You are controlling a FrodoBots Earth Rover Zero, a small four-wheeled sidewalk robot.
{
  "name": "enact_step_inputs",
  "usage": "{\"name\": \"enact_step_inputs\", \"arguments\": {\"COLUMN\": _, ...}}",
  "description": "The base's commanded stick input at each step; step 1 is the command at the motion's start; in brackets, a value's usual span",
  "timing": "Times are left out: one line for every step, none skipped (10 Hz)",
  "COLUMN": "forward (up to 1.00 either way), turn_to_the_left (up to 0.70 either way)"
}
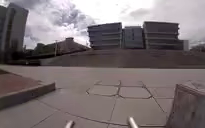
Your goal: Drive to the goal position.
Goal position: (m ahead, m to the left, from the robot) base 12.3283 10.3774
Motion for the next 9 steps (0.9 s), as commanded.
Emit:
{"name": "enact_step_inputs", "arguments": {"forward": 1.00, "turn_to_the_left": 0.02}}
{"name": "enact_step_inputs", "arguments": {"forward": 1.00, "turn_to_the_left": 0.25}}
{"name": "enact_step_inputs", "arguments": {"forward": 1.00, "turn_to_the_left": 0.41}}
{"name": "enact_step_inputs", "arguments": {"forward": 1.00, "turn_to_the_left": 0.41}}
{"name": "enact_step_inputs", "arguments": {"forward": 1.00, "turn_to_the_left": 0.41}}
{"name": "enact_step_inputs", "arguments": {"forward": 1.00, "turn_to_the_left": 0.41}}
{"name": "enact_step_inputs", "arguments": {"forward": 1.00, "turn_to_the_left": 0.41}}
{"name": "enact_step_inputs", "arguments": {"forward": 1.00, "turn_to_the_left": 0.41}}
{"name": "enact_step_inputs", "arguments": {"forward": 1.00, "turn_to_the_left": 0.27}}
